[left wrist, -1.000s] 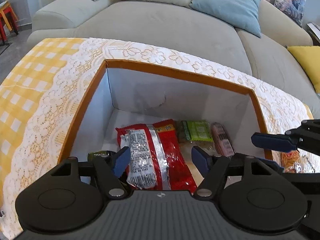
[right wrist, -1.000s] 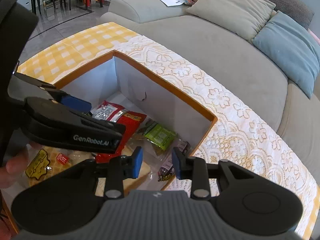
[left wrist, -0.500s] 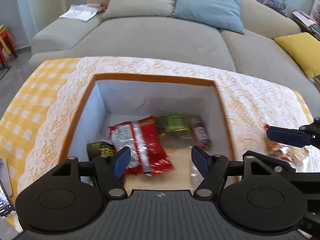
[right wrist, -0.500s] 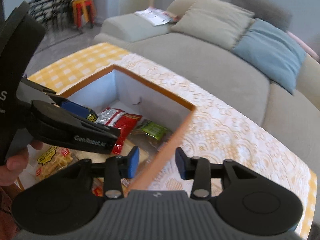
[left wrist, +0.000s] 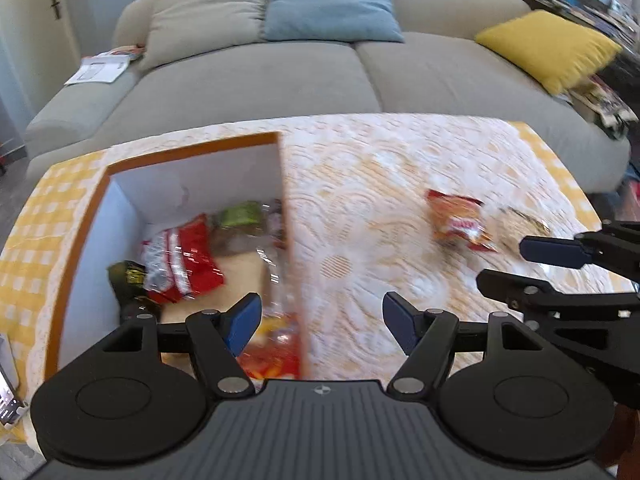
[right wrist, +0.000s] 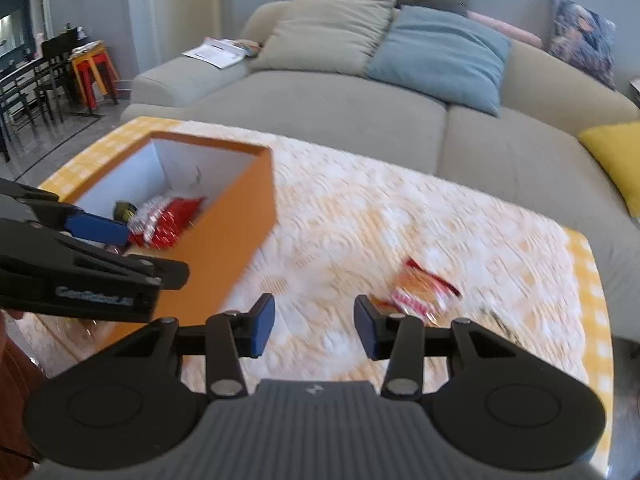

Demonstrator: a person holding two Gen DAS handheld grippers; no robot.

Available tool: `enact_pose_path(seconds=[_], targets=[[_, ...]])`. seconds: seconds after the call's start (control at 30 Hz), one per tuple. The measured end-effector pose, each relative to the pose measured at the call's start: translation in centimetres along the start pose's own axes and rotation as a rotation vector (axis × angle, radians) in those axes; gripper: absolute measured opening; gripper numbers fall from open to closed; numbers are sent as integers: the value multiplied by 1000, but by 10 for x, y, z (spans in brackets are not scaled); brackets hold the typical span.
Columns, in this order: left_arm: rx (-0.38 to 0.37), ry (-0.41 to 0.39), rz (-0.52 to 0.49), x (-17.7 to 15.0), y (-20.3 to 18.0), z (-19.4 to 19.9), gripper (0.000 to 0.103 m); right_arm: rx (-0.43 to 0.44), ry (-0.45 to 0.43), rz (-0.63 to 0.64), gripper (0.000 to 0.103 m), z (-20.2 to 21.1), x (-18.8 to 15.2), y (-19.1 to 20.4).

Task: Organize snacks
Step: 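Withdraw both open tools from the box toward the remaining two bags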

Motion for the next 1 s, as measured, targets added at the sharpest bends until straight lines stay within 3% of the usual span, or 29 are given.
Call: enact_pose_path(seconds=[0.3,0.5,0.7,1.0], targets=[[2,4,-99,-5,-47,15,82,-26,-8,-38,43,17,-25,-30],[-55,23,-106,2,-70,12,82,-51,-16,-64,43,21,-40,-59],[-70,34,-116,10,-96,-4,82,-77,-25,-117,51,13,-50,-96],[-100,65,-105,29,-113,-38,82,-97,-1,-191,52,-10,-61,-145]])
Point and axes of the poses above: each gripper's, at about its wrist camera, not at the fingertips, and z roughly against the way its jaws point, y to its left, x to its top, the point moved 2 cm from there along -z, roughly the way its jaws point, and after that the axes turned 9 degrees about x, right-handed, at the moved point
